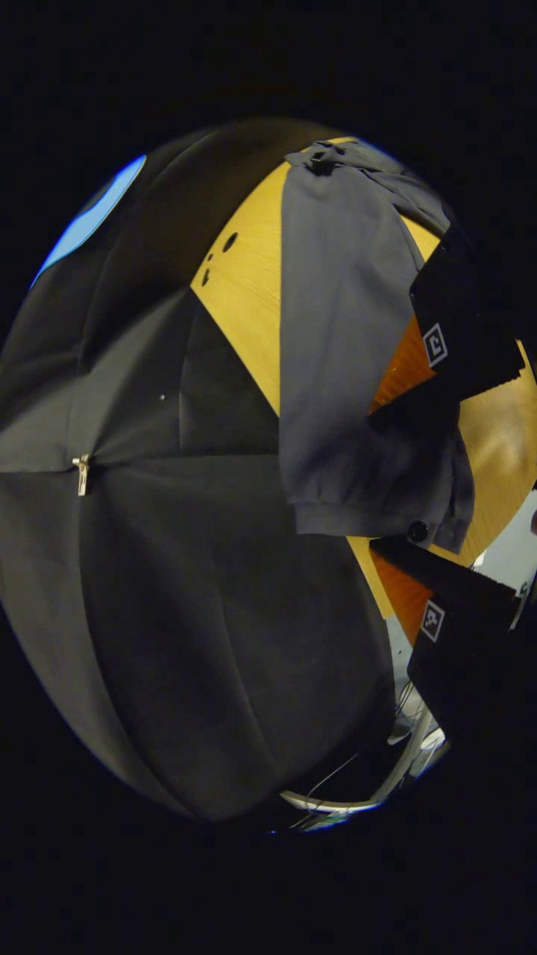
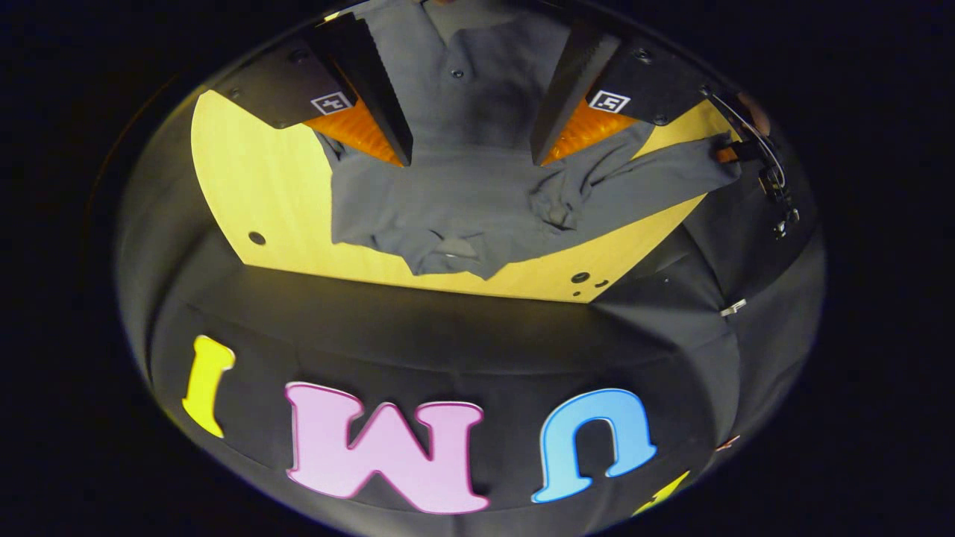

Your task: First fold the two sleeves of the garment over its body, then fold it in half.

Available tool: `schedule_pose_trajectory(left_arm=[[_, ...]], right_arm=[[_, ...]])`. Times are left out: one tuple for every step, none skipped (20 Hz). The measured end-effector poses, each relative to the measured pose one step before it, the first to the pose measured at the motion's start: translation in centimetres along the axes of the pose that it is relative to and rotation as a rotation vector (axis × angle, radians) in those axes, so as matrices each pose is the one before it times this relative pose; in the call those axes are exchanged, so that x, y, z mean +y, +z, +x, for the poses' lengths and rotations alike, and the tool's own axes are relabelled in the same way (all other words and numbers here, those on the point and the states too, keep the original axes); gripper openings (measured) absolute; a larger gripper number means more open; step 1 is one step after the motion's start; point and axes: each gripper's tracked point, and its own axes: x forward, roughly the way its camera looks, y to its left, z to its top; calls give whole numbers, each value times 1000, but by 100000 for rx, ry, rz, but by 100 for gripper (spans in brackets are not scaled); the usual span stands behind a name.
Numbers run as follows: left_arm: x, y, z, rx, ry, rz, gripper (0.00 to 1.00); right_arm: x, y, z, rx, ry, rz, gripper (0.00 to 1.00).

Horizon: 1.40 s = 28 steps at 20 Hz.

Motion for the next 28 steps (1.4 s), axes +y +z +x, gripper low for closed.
schedule_pose_trajectory(left_arm=[[-137,163,-215,456,-1125,1438,90],[-263,102,-179,-553,-1300,264,89],[-224,0,59,534,-1265,-171,86],[-357,-100,233,-176,-742,553,78],[-404,58,97,35,-1404,1036,73],[-328,0,-52,-345,-1447,1345,66],[-430,67,130,-234,-1316,1579,58],[-291,-173,93,-145,-943,977,45],[-208,160,-115,-233,-253,628,39],[-292,-17,311,-66,-66,785,27],[-192,133,59,-45,248,1329,16],[94,128,75,-229,468,1168,11],[60,201,-160,213,553,1310,8],[92,83,-264,276,439,1565,6],[-170,398,-286,-271,-2,1297,6],[-122,718,-364,-1672,327,723,6],[-291,1187,-521,-2551,-342,-160,6],[-503,1377,-786,-2792,-1140,-703,5],[-857,1604,-692,-2468,-1741,-572,6],[-886,1163,-782,-2202,-1181,120,5],[-848,1228,-837,-1781,-1285,207,5],[-1195,1255,-869,-2164,-1989,-136,5],[-1391,1298,-585,-2375,-2225,-350,5],[-1571,1199,-746,-1773,-2506,-243,5],[-1533,1155,-613,-1526,-2475,22,5],[-1596,1187,-478,-1523,-2577,423,5],[-1742,1189,-355,-1532,-2583,663,5],[-1592,757,-356,-1334,-2415,613,5]], right_arm=[[-490,-624,-142,1077,-1128,2566,98],[-448,-362,-113,663,-1102,2472,99],[-563,-226,-234,189,-1231,2197,99],[-453,-59,-108,-586,-1226,1178,100],[-330,-63,-325,-797,-1245,461,100],[-505,-34,-225,-609,-1323,93,100],[-388,-356,-304,-180,-816,97,99],[-470,-343,-247,255,-664,531,99],[-530,-519,-276,988,-801,1021,99],[-510,-439,-113,1072,-715,1554,100],[-435,-273,-84,685,-811,2068,99],[-447,-74,-183,-264,-491,1608,100],[-527,50,33,-713,-740,793,99],[-713,55,-107,-684,-811,-206,99],[-699,-130,16,-377,-827,-639,99],[-686,-66,-28,59,-516,-265,100],[-777,-171,-80,350,-219,309,99],[-760,-83,-18,195,-189,620,99],[-742,47,-93,-446,-354,566,99],[-803,-24,-27,-107,-427,397,99],[-788,-399,-16,1048,-267,342,99],[-664,-210,-89,1017,168,427,99],[-695,-79,-89,208,-145,46,99],[-836,-32,36,21,-390,-413,99],[-728,-174,-222,288,-475,-410,99],[-655,-94,-10,372,-156,116,99],[-666,-56,-48,116,-210,682,99],[-636,78,16,39,-105,1013,99]])
